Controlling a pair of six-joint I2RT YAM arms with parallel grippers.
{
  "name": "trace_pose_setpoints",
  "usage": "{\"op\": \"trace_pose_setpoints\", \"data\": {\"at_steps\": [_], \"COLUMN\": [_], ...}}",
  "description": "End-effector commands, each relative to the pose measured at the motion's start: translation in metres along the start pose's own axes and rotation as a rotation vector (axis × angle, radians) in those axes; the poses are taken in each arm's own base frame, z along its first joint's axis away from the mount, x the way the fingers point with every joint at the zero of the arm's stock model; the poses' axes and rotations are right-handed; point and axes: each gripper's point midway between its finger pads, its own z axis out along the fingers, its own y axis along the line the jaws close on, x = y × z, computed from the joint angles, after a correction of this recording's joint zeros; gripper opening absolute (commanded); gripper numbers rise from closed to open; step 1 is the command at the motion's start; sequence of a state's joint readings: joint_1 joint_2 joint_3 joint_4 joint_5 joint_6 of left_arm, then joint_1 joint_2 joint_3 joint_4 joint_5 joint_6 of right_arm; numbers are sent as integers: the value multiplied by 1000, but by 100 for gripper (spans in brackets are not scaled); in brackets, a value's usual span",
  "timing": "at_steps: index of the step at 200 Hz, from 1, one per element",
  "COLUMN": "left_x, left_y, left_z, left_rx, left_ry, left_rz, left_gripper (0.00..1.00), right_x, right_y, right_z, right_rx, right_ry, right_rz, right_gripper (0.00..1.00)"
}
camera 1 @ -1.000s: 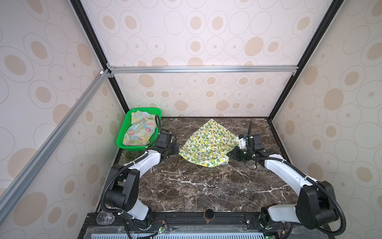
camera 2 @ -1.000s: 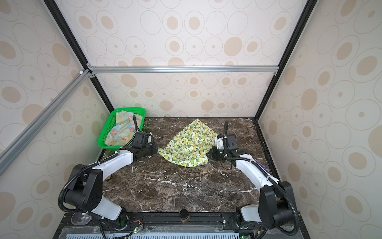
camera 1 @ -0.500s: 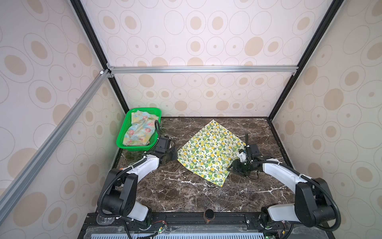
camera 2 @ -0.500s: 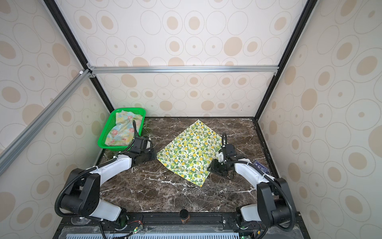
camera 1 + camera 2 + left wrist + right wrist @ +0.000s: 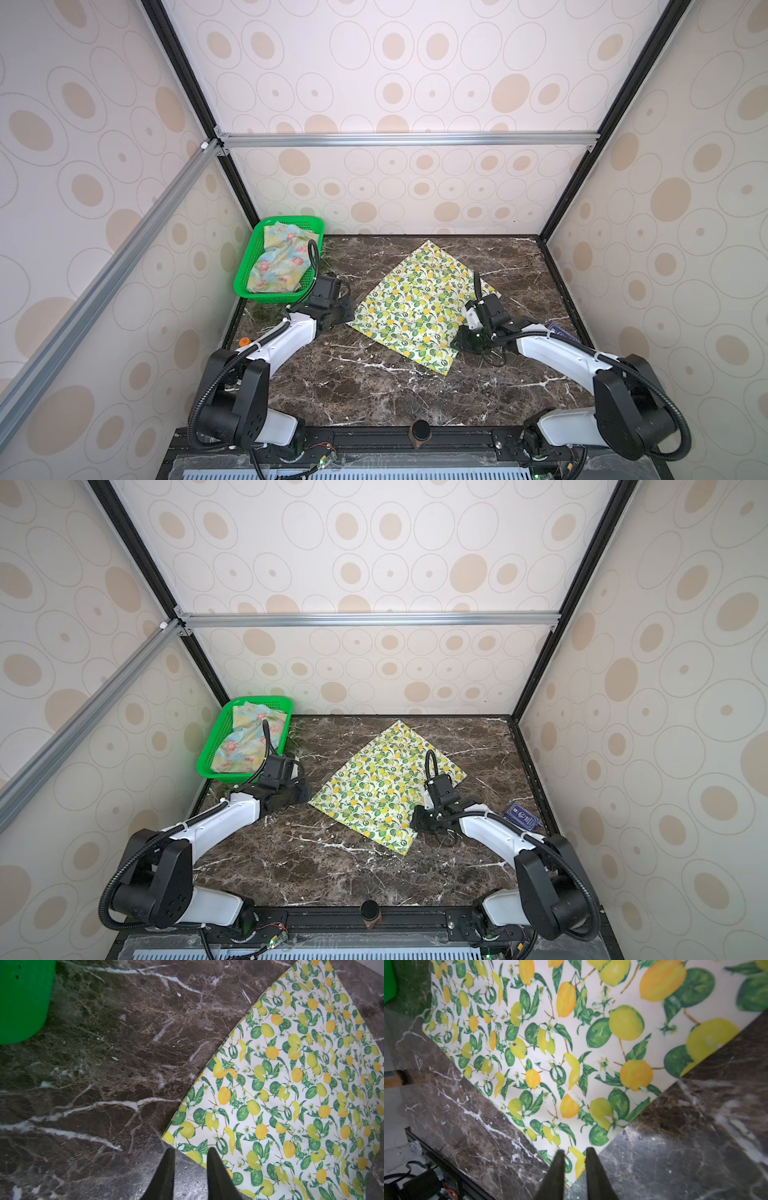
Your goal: Fold and stack the skirts
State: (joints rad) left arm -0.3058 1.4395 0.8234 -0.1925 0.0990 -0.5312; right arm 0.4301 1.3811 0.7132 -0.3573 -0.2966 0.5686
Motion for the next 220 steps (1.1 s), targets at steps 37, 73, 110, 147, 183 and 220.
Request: {"op": "trace_pose_setpoints", "data": {"at_steps": [37, 73, 110, 147, 183, 220], "left_x": [28, 50, 56, 50, 26, -29], "left_y": [-49, -57, -53, -56, -45, -37], "left_z": [30, 49, 68, 87, 104, 94], "left_rx": [95, 108, 85, 74, 35, -9], "left_ry": [76, 128, 146, 142, 104, -27], "left_rz": [62, 44, 31, 11, -4, 24], "left_gripper": [24, 22, 22, 22, 22, 23], "right_x": [-22, -19, -6, 10, 25, 13], "right_y": [-8, -11, -18, -12, 15, 59], "right_z": [13, 28, 42, 54, 72, 80], "right_rx": [84, 84, 108, 153, 123, 76], "right_ry": [-48, -11, 23, 44, 56, 2], "right_rz": [-12, -12, -6, -28, -38, -91], "right_gripper": [0, 0, 0, 0, 0, 0]}}
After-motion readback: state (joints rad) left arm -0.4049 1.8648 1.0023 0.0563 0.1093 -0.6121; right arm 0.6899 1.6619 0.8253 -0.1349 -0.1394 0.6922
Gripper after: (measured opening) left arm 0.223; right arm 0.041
